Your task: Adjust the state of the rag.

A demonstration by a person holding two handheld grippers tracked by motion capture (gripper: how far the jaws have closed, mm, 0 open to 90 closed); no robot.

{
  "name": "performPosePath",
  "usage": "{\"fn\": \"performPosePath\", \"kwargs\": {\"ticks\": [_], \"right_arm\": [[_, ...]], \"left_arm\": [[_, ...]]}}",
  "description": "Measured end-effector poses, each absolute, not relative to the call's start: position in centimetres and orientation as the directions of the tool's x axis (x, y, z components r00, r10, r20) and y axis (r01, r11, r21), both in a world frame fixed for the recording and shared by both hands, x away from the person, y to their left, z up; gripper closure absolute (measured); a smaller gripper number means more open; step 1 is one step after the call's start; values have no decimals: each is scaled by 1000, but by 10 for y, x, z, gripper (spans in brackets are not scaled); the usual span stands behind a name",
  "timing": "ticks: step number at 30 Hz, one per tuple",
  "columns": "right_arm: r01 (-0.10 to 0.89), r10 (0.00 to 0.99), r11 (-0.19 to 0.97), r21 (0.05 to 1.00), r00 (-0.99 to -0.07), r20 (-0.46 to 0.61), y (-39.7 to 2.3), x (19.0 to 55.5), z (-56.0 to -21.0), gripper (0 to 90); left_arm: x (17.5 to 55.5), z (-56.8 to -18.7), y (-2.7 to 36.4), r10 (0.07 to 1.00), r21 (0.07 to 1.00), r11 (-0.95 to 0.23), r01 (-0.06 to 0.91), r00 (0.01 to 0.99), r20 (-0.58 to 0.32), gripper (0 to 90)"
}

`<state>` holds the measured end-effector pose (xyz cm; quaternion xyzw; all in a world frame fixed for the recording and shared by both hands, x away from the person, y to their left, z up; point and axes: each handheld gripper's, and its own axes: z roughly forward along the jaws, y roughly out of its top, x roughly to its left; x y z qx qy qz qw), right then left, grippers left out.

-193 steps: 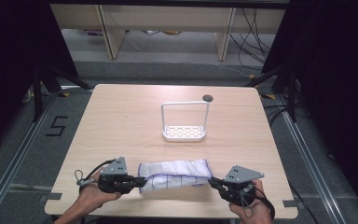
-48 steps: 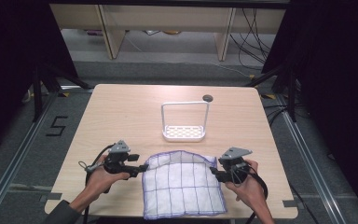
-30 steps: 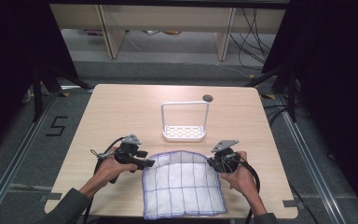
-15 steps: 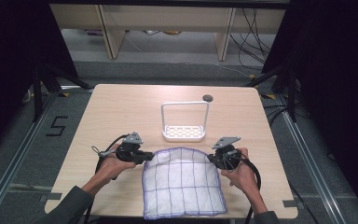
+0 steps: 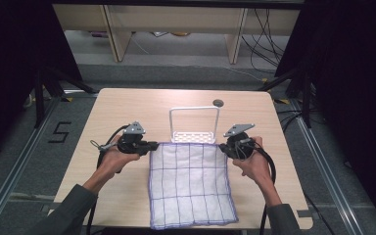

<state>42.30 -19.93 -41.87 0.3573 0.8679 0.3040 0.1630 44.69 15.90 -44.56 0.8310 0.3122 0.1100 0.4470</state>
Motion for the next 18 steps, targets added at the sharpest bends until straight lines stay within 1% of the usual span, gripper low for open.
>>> {"fn": "performPosePath", "kwargs": {"ticks": [2,4,6,7,8,10,11,13,17,18], "right_arm": [[502,713,572,649,-696,-90,-199,428,-411,886],[480,713,572,665,-691,-115,-198,430,-406,885],[479,714,570,667,-691,-114,-199,430,-400,885],[460,701,584,669,-702,-129,-199,430,-398,885],[468,706,582,665,-696,-127,-198,425,-397,885],[450,686,602,660,-715,-138,-198,416,-399,885],[438,673,613,657,-726,-145,-198,410,-401,885],[420,662,622,660,-733,-157,-199,395,-405,885],[413,640,626,662,-756,-134,-206,362,-410,885],[420,647,616,667,-752,-124,-207,354,-412,885]], "left_arm": [[451,-438,160,619,820,-409,400,782,-72,866],[452,-434,161,626,834,-376,404,774,-92,866],[449,-432,162,614,836,-373,402,783,-102,866],[446,-431,161,607,836,-384,393,789,-92,865],[441,-432,162,598,835,-391,388,797,-90,865],[430,-434,163,580,831,-405,381,810,-88,865],[425,-436,164,558,838,-411,358,826,-79,865],[410,-440,168,542,830,-418,369,835,-99,864],[380,-449,169,514,831,-430,352,853,-96,864],[373,-452,168,497,832,-431,351,861,-106,864]]}}
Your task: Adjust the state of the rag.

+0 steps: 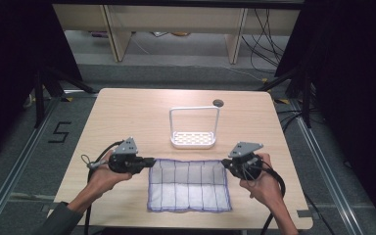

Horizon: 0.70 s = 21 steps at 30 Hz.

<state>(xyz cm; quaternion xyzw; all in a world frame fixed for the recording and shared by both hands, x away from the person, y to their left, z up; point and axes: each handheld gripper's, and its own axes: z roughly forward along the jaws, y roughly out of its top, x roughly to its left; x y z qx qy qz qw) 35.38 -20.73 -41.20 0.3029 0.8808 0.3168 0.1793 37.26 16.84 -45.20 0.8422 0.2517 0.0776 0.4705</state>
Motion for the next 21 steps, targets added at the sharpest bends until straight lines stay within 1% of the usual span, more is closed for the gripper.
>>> {"fn": "performPosePath", "kwargs": {"ticks": [3,4,7,10,11,14,16,18,19,21], "right_arm": [[412,638,622,666,-760,-126,-208,334,-419,884],[409,637,620,669,-761,-125,-208,329,-421,884],[405,629,627,666,-768,-125,-205,314,-428,884],[404,621,643,651,-772,-134,-202,301,-437,884],[413,620,648,640,-774,-128,-201,296,-440,884],[410,609,666,623,-781,-137,-199,288,-449,882],[420,603,673,609,-788,-123,-200,285,-454,881],[425,611,661,619,-783,-115,-200,283,-461,878],[441,609,667,601,-786,-100,-200,281,-464,877],[431,603,673,600,-790,-109,-201,281,-469,871]], "left_arm": [[357,-458,168,472,829,-456,324,878,-84,864],[351,-459,168,468,826,-456,332,879,-95,864],[337,-468,168,446,816,-484,317,891,-82,864],[325,-479,166,421,791,-520,321,903,-89,863],[324,-483,166,404,787,-537,305,911,-78,862],[320,-489,165,403,781,-537,319,910,-95,862],[317,-492,164,392,767,-562,308,916,-81,861],[313,-496,162,370,752,-600,273,928,-42,860],[310,-497,160,373,750,-599,279,927,-47,858],[308,-499,159,354,744,-618,255,935,-26,854]]}}
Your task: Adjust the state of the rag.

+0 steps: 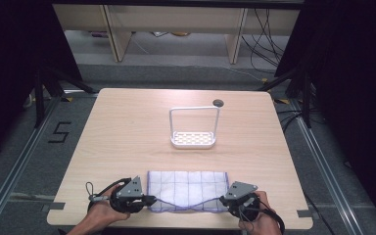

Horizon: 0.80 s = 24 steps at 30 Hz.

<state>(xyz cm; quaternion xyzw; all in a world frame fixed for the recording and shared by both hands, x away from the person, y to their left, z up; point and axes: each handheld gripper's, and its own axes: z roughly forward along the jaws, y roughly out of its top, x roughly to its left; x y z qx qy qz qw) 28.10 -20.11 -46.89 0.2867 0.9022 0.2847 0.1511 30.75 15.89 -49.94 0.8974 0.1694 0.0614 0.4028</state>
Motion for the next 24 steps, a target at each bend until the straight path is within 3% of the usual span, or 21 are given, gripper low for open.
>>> {"fn": "performPosePath", "kwargs": {"ticks": [5,9,12,14,18,24], "right_arm": [[435,591,677,593,-802,-87,-204,277,-480,830],[482,616,643,596,-787,-28,-206,272,-482,650],[501,648,581,641,-761,8,-212,269,-477,553],[505,665,548,667,-747,19,-219,270,-469,524],[556,743,461,691,-668,41,-229,274,-459,510],[644,817,401,651,-573,63,-226,278,-471,476]], "left_arm": [[302,-503,158,342,724,-644,246,940,-16,795],[299,-502,159,353,739,-603,301,931,-91,601],[299,-493,163,376,764,-560,320,920,-110,506],[305,-486,168,366,785,-536,309,924,-114,495],[326,-475,175,436,803,-505,318,896,-80,492],[366,-471,177,529,786,-472,399,842,-110,455]]}}
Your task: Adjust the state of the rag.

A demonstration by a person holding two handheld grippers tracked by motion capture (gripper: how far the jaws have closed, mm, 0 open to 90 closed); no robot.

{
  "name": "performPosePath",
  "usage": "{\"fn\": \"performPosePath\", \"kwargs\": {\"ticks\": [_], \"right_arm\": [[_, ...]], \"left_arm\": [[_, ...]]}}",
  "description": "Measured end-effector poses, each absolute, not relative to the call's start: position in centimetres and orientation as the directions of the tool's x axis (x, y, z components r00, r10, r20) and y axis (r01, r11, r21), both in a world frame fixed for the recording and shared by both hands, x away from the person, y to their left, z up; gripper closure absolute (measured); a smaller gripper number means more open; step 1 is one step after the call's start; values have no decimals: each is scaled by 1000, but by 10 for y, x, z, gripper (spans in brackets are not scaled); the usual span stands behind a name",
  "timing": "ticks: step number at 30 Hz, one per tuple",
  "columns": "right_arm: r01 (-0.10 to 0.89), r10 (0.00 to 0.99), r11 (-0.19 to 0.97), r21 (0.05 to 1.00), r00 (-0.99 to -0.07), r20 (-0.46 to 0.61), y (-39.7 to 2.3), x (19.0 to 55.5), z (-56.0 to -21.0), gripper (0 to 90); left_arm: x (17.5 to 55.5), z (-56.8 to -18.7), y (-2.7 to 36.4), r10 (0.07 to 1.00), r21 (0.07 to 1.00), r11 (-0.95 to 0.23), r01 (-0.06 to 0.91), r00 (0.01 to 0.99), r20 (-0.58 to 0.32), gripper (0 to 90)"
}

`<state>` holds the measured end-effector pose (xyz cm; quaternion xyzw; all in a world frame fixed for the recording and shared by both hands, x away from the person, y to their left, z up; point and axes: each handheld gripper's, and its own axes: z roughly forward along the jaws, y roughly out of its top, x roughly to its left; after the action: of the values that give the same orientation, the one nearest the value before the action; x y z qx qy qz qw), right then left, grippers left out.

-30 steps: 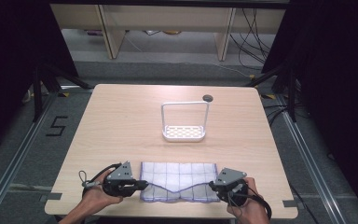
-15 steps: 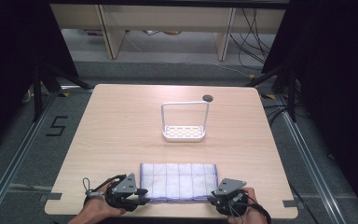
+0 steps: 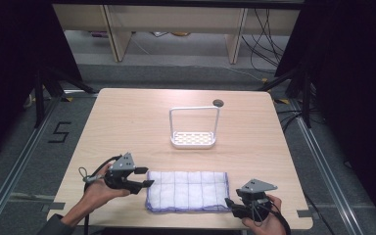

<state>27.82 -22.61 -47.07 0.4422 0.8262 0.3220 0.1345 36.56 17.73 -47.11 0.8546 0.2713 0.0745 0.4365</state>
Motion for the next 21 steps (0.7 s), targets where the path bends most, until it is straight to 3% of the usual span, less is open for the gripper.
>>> {"fn": "performPosePath", "kwargs": {"ticks": [5,13,18,21], "right_arm": [[657,819,411,632,-570,60,-219,276,-479,464],[666,818,462,585,-575,8,-212,272,-494,500],[652,802,479,587,-597,9,-211,272,-495,581],[660,796,466,589,-603,46,-214,273,-496,641]], "left_arm": [[391,-483,176,544,760,-460,459,822,-167,448],[403,-499,172,534,709,-530,465,833,-146,446],[397,-503,167,491,686,-594,420,865,-105,529],[396,-506,167,481,685,-606,405,872,-90,627]]}}
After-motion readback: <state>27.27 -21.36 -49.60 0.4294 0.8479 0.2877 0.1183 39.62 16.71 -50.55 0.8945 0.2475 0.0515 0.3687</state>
